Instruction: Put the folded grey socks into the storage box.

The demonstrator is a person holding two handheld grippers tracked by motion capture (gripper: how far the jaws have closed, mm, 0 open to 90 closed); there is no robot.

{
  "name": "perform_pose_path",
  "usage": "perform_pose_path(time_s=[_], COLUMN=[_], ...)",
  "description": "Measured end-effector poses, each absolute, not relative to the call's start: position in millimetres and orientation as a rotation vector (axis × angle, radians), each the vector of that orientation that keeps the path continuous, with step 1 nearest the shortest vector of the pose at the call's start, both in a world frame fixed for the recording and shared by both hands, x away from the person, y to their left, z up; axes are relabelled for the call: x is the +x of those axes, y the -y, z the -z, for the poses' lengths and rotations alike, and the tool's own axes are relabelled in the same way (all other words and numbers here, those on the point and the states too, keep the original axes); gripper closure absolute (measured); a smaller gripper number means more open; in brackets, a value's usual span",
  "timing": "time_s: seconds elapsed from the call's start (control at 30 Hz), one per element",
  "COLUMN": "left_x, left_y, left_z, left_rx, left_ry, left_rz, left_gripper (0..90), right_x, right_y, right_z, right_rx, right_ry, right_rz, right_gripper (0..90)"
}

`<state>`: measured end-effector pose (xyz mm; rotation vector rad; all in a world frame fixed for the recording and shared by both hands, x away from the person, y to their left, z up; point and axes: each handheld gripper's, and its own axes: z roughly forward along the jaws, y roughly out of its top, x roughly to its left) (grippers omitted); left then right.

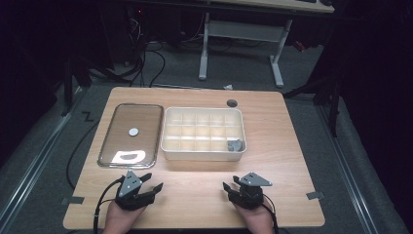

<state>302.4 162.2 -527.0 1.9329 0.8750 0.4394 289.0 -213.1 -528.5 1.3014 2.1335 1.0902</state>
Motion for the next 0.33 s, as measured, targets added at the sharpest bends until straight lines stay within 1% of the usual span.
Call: perform_pose_path(time_s=[0.1, 0.33], left_x=[301.1, 299.0], left_y=[-161.2, -162.2], left_z=[526.1, 523.3], left_rx=[1.921, 1.916], left_ry=[-0.863, -0.850], left_rz=[-0.417, -0.424], left_gripper=[42.1, 42.1], right_x=[287.7, 284.1], right_y=[212.9, 213.0], right_z=[528.0, 524.2], right_rx=[1.302, 1.290], right_ry=[-2.129, -2.104], right_rz=[-1.092, -1.082], right_gripper=[50.8, 51.8])
